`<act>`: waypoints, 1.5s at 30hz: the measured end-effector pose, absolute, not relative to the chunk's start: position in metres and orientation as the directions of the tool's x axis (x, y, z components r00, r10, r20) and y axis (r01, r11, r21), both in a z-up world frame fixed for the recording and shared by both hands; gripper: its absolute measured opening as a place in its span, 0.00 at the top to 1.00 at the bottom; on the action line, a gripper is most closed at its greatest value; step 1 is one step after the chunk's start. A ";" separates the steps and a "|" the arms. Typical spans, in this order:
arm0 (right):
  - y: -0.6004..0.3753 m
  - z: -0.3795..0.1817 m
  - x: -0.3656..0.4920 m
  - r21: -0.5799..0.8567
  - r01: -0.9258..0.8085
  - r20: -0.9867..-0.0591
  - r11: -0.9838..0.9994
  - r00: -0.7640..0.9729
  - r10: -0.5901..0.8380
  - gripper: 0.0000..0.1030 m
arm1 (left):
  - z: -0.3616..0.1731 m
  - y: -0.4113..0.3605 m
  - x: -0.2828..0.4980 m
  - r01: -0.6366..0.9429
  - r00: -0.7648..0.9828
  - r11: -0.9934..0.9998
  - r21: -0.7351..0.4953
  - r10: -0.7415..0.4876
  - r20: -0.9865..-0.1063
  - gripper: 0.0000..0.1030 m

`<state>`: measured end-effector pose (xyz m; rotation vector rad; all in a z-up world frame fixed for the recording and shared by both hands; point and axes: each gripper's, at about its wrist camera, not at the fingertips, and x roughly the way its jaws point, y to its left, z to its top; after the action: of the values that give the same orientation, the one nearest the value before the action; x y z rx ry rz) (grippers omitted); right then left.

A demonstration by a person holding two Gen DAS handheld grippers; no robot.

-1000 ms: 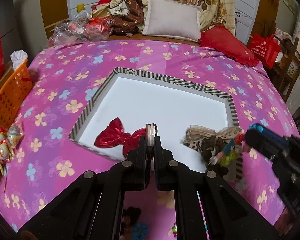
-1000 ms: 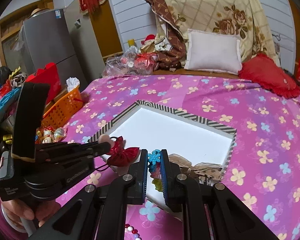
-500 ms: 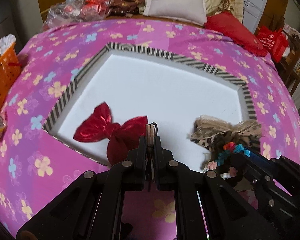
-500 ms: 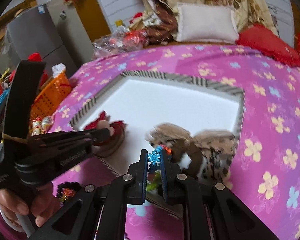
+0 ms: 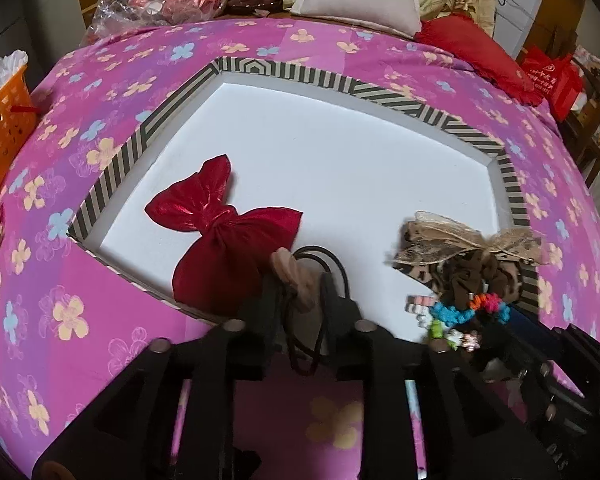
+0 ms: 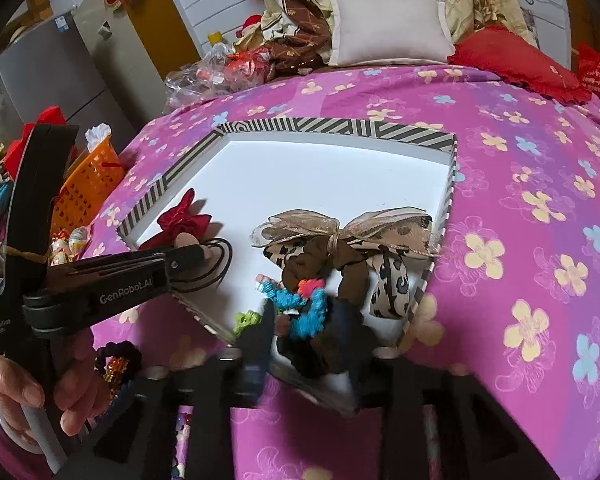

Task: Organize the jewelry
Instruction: 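Release the heart clip beside the red bow and the bracelet onto the scrunchie, then move both tools back over the remaining bracelets and hair ties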

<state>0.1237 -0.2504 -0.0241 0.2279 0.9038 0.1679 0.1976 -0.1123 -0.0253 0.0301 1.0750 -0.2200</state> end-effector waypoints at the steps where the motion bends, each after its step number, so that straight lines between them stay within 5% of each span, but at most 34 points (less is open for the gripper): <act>1: -0.249 -0.022 0.121 0.259 -0.052 -0.753 0.965 0.614 0.235 0.60 | -0.024 -0.112 0.196 0.194 0.460 0.977 -0.087 -0.169 -0.872 0.65; 4: -0.247 -0.017 0.114 0.243 -0.058 -0.751 0.968 0.621 0.226 0.60 | -0.017 -0.111 0.191 0.193 0.479 0.977 -0.088 -0.172 -0.861 0.53; 23: -0.236 -0.004 0.077 0.223 -0.032 -0.741 0.974 0.644 0.191 0.59 | 0.001 -0.094 0.147 0.185 0.534 0.982 -0.045 -0.139 -0.834 0.53; 28: -0.233 -0.005 0.067 0.229 -0.023 -0.739 0.973 0.646 0.189 0.47 | 0.008 -0.090 0.132 0.188 0.559 0.982 -0.024 -0.128 -0.819 0.53; 45: -0.207 -0.004 0.029 0.186 -0.056 -0.745 0.981 0.643 0.178 0.47 | 0.009 -0.041 0.071 0.144 0.568 0.988 -0.054 -0.128 -0.813 0.52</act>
<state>0.0294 -0.2068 -0.0036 0.1511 0.8633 0.1336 0.0713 -0.0408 0.0087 0.0187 0.9533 -0.1597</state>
